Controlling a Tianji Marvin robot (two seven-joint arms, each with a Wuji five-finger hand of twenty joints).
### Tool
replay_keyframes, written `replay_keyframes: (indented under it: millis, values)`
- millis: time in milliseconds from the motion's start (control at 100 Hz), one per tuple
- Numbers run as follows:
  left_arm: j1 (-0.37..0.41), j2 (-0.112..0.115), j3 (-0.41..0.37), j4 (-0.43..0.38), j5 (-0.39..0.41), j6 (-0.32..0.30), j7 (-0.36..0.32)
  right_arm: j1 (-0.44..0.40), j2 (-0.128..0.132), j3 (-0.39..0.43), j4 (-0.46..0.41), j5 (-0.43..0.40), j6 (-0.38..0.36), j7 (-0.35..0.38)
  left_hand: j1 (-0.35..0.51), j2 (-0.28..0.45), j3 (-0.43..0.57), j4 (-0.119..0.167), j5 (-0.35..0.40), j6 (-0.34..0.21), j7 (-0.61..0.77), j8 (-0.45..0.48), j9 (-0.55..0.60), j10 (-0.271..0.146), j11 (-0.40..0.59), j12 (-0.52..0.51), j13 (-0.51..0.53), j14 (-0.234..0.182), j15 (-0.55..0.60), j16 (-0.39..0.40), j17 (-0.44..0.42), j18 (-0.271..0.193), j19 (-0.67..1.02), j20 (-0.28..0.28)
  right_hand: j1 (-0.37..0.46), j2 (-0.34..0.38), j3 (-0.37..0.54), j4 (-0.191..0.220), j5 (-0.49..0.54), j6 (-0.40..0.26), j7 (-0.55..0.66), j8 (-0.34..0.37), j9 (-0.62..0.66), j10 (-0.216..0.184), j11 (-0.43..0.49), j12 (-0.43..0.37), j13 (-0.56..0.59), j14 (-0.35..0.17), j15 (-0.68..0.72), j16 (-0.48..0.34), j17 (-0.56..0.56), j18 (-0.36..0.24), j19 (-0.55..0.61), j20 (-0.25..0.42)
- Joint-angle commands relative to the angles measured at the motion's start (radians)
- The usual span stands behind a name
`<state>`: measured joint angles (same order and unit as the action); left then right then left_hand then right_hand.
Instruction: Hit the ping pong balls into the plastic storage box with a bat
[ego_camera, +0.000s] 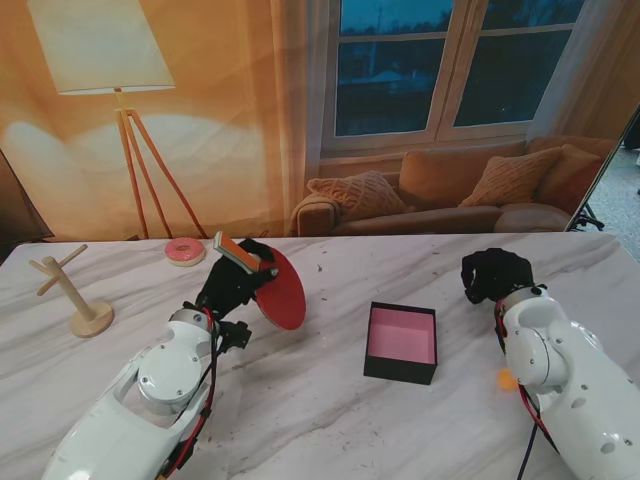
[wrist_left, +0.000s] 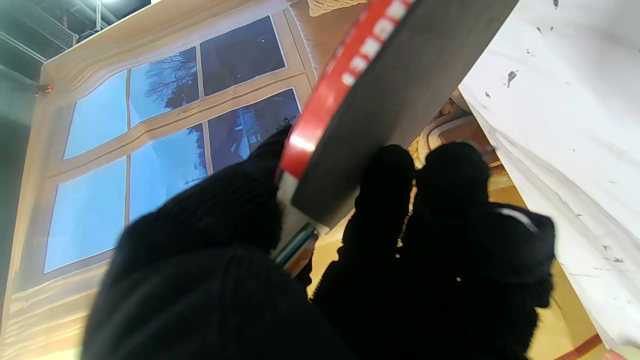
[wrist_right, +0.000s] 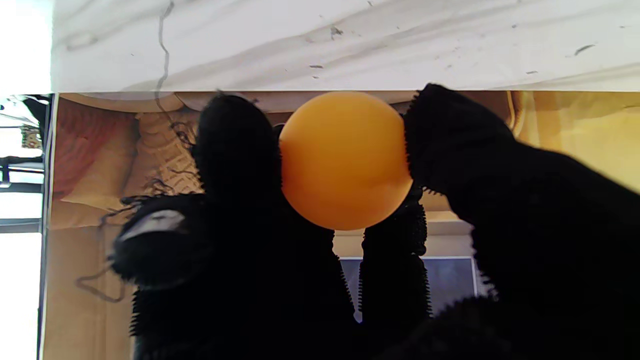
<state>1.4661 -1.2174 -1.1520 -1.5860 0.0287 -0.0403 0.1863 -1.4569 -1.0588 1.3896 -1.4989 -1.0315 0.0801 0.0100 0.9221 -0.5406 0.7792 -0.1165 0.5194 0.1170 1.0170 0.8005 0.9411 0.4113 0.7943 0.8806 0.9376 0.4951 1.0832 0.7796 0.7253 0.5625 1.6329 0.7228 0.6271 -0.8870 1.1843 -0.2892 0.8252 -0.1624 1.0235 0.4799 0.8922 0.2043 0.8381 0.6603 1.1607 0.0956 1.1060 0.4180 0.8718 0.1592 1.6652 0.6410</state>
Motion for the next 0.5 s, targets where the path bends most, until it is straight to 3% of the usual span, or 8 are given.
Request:
replay_keyframes:
  millis: [0,490]
  values:
    - [-0.008,-0.002,0.004,-0.023,-0.003,-0.007,-0.020,-0.004,0.002,0.007,-0.032,0.001,-0.007,0.017,0.044,0.023,0.052,-0.023,0.015,0.048,0.042,0.017,0.021,-0.099,0.042,0.034,-0.009,0.119,0.039,0.009,0.011,-0.095,0.057,0.008,0.156,0.058,0.087,0.021,0.100,0.042,0.093,0.023,0.068,-0.064,0.064,0.025,0.037,-0.043,0.043,0.015,0.038,-0.059,0.086,0.004]
    - [-0.078,-0.009,0.075,0.005,-0.078,-0.007,-0.062,-0.041,-0.003,0.050,-0.210,0.082,-0.048,0.103,0.043,0.015,0.064,-0.021,0.020,0.040,0.047,0.023,0.025,-0.106,0.037,0.039,-0.009,0.118,0.036,0.008,0.010,-0.095,0.057,0.007,0.155,0.068,0.074,0.022,0.100,0.047,0.085,0.029,0.069,-0.065,0.059,0.030,0.038,-0.045,0.039,0.040,0.041,-0.062,0.087,0.006]
